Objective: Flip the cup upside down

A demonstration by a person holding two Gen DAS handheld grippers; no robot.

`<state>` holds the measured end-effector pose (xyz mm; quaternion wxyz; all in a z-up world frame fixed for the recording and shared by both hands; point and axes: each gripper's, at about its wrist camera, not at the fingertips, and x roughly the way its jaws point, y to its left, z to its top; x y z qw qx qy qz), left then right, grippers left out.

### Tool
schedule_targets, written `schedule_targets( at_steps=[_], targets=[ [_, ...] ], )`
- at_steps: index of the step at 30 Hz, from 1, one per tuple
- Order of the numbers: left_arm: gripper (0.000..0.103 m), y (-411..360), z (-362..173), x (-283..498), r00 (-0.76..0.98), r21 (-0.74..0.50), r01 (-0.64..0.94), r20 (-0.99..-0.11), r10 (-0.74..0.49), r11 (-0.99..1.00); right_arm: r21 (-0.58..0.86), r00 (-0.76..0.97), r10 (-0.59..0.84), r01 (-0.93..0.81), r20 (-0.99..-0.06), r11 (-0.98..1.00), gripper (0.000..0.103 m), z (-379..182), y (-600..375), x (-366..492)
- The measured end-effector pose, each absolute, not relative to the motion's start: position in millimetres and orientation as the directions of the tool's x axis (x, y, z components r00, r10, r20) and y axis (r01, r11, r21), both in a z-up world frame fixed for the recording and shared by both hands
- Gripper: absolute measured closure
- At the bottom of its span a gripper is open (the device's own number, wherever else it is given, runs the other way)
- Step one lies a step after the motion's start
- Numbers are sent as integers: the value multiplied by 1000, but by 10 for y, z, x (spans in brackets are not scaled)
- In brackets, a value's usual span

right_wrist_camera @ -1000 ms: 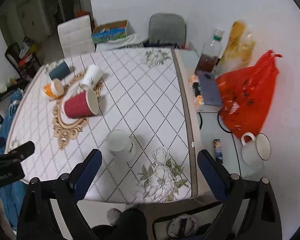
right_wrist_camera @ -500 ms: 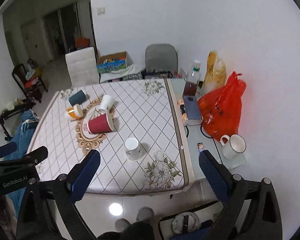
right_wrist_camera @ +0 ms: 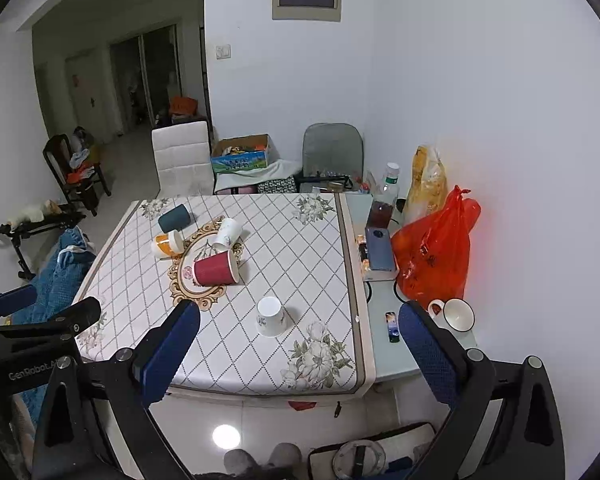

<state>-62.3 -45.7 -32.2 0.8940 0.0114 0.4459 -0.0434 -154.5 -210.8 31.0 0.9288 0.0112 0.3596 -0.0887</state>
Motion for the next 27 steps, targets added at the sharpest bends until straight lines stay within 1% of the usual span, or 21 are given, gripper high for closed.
schedule_targets(
  at_steps=[10, 27],
  targets=[
    [1, -461, -253, -679, 623, -6, 59, -781, -42, 998, -45, 726, -144, 154, -673, 987, 2, 328, -2093, -1544],
    [1, -469, -258, -744, 627, 4, 67, -778, -39, 998, -43, 714, -138, 150, -687, 988, 2, 239, -2152, -1444]
  ],
)
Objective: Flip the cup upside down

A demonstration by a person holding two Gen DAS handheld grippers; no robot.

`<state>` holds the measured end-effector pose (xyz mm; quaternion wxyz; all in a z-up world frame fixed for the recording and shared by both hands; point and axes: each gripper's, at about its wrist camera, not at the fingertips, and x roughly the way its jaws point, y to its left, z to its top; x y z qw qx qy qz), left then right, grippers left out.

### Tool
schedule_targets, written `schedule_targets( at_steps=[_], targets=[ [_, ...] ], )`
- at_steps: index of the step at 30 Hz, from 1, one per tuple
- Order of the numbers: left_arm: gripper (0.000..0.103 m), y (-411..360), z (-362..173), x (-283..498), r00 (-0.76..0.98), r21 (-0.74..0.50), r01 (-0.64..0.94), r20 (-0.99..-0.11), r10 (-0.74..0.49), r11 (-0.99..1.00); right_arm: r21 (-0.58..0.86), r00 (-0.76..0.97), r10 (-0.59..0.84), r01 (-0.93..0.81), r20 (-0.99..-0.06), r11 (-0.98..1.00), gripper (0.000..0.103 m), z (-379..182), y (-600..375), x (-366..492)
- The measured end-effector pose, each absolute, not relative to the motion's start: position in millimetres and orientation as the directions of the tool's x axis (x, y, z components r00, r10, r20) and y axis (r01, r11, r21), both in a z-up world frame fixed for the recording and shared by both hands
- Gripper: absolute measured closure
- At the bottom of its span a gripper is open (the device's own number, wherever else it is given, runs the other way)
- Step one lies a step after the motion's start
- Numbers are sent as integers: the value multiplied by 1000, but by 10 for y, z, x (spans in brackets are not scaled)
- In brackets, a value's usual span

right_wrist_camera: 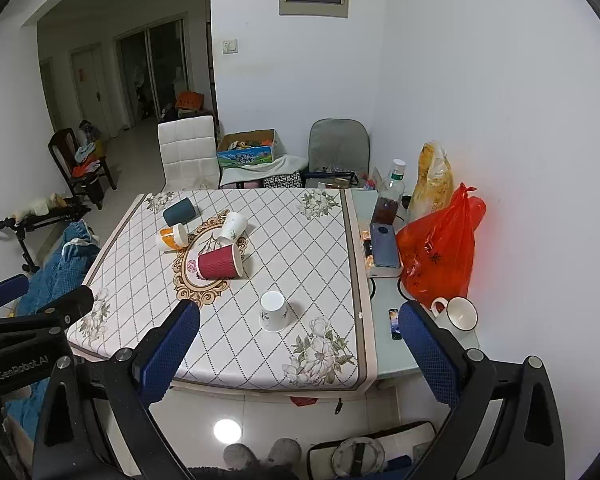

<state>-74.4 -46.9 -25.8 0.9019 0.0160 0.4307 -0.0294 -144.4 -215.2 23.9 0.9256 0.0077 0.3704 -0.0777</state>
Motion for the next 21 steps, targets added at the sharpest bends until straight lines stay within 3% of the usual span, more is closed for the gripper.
schedule_targets(
  at_steps=[21],
  targets=[
    [1, -413, -198, -773, 633, 11, 72, -773, -37, 997, -40, 715, -135, 148, -686, 988, 2, 197, -2153, -1464]
  ],
)
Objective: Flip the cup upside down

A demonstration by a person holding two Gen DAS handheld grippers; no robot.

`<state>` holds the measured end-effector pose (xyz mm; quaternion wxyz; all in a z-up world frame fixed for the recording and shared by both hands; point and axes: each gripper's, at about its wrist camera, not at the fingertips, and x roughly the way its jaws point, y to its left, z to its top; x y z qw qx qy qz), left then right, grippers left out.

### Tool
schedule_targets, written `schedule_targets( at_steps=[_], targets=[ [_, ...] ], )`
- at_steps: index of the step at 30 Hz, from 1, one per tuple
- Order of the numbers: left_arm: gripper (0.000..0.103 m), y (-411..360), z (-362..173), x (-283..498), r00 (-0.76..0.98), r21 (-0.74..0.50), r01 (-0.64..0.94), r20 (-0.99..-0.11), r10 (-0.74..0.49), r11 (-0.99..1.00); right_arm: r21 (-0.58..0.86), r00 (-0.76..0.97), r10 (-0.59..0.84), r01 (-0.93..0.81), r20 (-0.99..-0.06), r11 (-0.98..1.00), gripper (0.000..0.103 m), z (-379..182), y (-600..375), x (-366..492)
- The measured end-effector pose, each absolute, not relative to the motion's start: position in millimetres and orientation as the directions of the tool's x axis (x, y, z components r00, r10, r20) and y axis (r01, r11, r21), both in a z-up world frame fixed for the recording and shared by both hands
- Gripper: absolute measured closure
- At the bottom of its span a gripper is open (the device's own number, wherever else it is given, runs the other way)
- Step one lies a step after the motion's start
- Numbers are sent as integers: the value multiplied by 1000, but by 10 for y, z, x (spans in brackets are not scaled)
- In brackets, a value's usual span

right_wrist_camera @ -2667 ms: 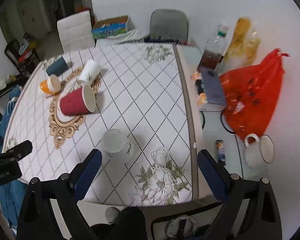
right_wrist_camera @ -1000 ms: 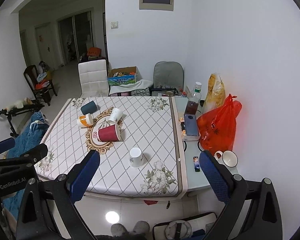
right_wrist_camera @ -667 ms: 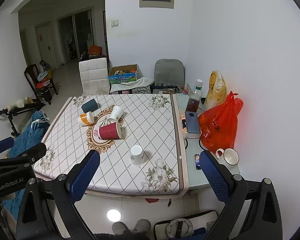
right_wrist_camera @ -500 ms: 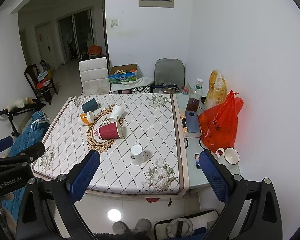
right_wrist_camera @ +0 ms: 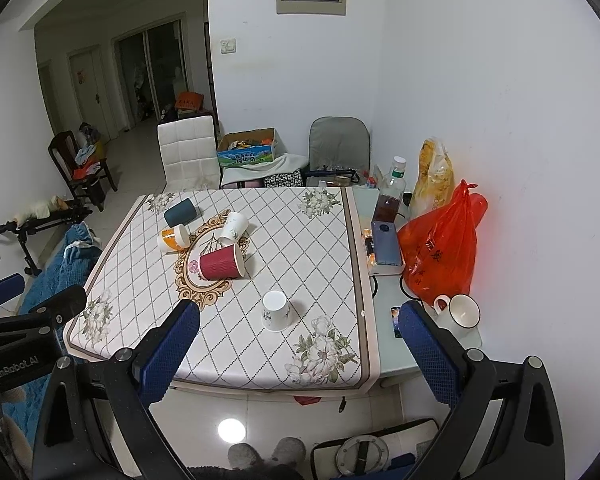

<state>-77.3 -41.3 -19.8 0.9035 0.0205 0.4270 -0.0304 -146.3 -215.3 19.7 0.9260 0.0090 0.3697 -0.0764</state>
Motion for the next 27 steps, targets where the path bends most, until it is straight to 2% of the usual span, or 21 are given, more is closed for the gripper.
schedule_targets(
  at_steps=[27],
  targets=[
    [1, -471, -207, -767, 624, 13, 90, -780, -47, 996, -31, 707, -131, 152, -695, 988, 2, 144, -2154, -1460]
  ],
)
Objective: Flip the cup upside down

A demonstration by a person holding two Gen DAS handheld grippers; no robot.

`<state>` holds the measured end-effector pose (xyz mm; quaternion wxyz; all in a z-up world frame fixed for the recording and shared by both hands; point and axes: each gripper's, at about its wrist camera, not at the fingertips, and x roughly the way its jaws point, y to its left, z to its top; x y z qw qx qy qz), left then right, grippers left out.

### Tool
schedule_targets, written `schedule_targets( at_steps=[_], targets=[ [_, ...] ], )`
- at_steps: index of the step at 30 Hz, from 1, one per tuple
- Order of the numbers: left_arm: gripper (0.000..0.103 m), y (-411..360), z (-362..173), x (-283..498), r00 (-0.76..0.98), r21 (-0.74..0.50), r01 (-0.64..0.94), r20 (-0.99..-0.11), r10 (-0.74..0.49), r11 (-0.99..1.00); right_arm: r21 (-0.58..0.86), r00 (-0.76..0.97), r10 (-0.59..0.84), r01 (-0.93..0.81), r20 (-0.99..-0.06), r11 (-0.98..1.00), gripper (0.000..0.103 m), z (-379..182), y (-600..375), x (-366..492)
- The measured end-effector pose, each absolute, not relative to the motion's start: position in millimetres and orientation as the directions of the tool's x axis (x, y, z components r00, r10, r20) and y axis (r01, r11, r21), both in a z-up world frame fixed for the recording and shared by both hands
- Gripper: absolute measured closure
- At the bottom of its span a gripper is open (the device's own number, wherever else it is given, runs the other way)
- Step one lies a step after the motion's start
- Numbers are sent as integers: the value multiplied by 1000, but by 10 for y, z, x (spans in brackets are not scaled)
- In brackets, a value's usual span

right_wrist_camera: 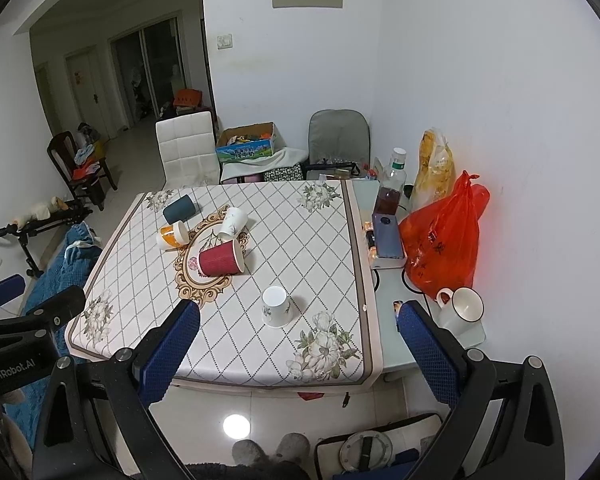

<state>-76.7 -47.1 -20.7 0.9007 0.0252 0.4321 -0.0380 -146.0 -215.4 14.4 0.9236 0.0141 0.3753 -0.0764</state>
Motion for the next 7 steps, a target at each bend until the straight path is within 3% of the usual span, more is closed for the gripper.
schedule_targets(
  at_steps=[7],
  targets=[
    [1, -472, -225, -757, 625, 12, 99, -779, -53, 995, -30, 705, -132, 156, -697, 987, 2, 141, -2178, -1426]
  ],
)
